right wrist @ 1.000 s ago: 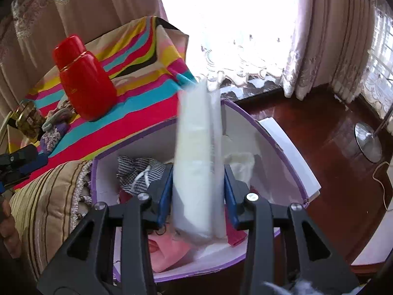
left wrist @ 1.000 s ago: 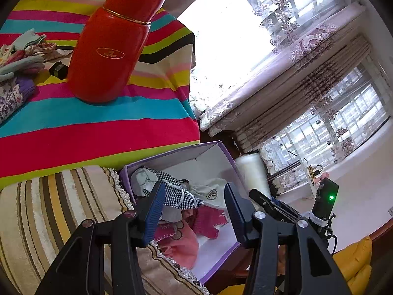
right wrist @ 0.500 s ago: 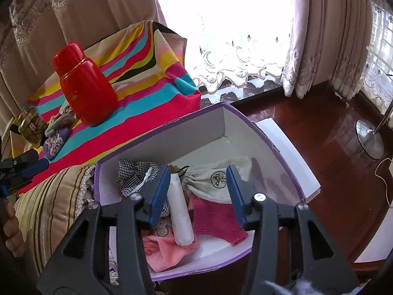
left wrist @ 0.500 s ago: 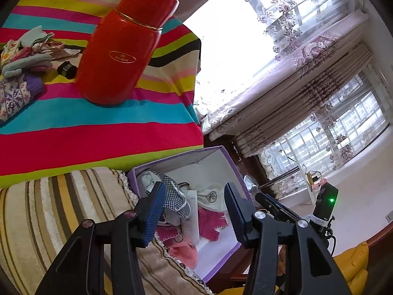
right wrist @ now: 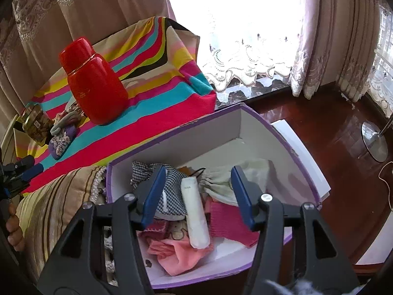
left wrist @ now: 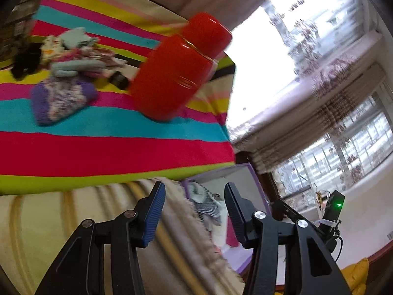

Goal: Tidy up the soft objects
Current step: 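Move both tools back over the remaining items on the blanket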

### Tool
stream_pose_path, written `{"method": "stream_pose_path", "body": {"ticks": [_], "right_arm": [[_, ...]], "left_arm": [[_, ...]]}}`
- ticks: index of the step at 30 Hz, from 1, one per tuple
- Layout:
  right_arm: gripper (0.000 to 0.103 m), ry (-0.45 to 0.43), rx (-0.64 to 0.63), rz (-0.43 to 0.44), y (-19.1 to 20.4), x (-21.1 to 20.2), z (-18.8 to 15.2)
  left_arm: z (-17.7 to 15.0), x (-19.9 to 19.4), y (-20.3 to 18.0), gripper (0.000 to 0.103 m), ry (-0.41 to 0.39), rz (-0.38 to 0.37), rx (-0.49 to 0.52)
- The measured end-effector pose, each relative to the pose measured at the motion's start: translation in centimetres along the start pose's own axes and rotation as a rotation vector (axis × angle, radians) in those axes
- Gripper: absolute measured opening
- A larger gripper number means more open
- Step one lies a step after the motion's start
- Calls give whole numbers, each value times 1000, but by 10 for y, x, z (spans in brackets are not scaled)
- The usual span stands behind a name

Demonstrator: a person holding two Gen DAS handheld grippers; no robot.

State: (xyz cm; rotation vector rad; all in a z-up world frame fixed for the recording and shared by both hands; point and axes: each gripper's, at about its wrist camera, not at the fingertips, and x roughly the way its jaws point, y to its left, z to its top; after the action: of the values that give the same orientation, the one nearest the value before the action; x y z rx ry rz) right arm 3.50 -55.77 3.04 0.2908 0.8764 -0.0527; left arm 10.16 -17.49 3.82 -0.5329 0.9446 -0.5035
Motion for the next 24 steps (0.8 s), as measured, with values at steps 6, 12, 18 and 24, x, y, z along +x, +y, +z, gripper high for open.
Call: {"method": "stream_pose_path", "body": {"ticks": [6, 12, 18, 24], "right_arm": [[60, 27, -41, 41, 34, 15, 5], [61, 69, -109, 111, 84, 35, 7], [61, 105, -190, 193, 148, 53, 10], [65, 130, -277, 275, 216, 67, 14]], "left_arm": [[9, -23, 39, 51, -48, 52, -62], [18, -43, 83, 51, -79, 105, -129], [25, -60, 114, 51, -110, 144, -174], [38, -70, 138, 51, -129, 170, -193]]}}
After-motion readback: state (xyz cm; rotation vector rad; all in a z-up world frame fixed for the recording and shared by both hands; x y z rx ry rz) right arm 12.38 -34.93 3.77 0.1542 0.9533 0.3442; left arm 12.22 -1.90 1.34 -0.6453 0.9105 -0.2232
